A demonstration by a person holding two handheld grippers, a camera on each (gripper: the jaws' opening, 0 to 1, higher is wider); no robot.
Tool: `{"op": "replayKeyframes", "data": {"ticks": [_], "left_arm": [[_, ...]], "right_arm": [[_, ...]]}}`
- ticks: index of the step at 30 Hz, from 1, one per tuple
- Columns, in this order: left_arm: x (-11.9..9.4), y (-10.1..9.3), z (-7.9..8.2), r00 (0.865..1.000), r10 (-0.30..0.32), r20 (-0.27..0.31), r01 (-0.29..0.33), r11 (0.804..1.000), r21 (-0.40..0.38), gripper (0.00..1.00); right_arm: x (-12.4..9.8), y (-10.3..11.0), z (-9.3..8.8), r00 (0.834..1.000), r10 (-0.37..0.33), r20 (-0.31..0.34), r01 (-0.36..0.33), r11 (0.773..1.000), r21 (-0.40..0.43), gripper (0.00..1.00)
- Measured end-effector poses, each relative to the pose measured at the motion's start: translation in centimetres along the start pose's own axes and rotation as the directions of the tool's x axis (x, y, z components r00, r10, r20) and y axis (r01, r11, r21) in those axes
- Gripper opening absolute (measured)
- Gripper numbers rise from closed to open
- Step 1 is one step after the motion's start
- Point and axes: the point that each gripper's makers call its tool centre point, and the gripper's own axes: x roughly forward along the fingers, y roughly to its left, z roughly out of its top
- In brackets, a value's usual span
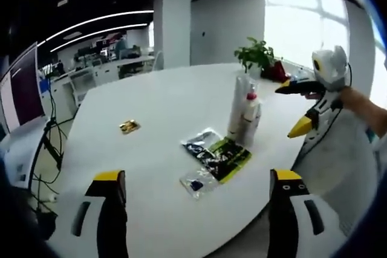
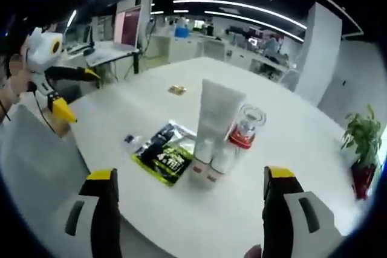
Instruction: Arrange the skincare products in the storage area until every visible bottle or jar stands upright without overlapping.
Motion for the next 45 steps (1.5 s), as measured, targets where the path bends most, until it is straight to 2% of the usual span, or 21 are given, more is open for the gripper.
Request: {"op": "replayKeyframes", "data": {"ticks": [10,19,29,33,38,45], "left_arm": [[0.3,-0.9,-0.2,0.999,-0.047,-0.006,0.047,0.999,-0.021,0.99],[0.5,-1.4,-1.0,0.997,-0.067,-0.047,0.066,0.998,-0.022,0.99],[1.1,-0.8,-1.5,0.996,-0.067,-0.059,0.066,0.998,-0.016,0.99],[1.4,-0.6,-1.9,0.994,-0.075,-0.077,0.074,0.997,-0.019,0.99],[1.9,-0.4,-1.7,0.993,-0.085,-0.076,0.084,0.996,-0.020,0.98],[2.5,-0.1,-1.8,0.991,-0.108,-0.082,0.107,0.994,-0.021,0.96]], "right_arm": [[0.0,-0.1,0.0,1.000,-0.022,-0.013,0.021,0.999,-0.031,0.99],[0.2,0.2,0.0,0.999,-0.024,-0.026,0.022,0.998,-0.058,0.99],[0.3,1.8,0.0,0.999,0.024,-0.031,-0.026,0.998,-0.063,0.99],[0.4,2.5,0.8,0.999,0.047,-0.022,-0.048,0.996,-0.071,0.99],[0.6,3.0,2.4,0.998,0.061,0.005,-0.061,0.995,-0.081,0.99],[2.0,5.8,4.0,0.989,0.144,0.024,-0.141,0.985,-0.103,0.99]]}}
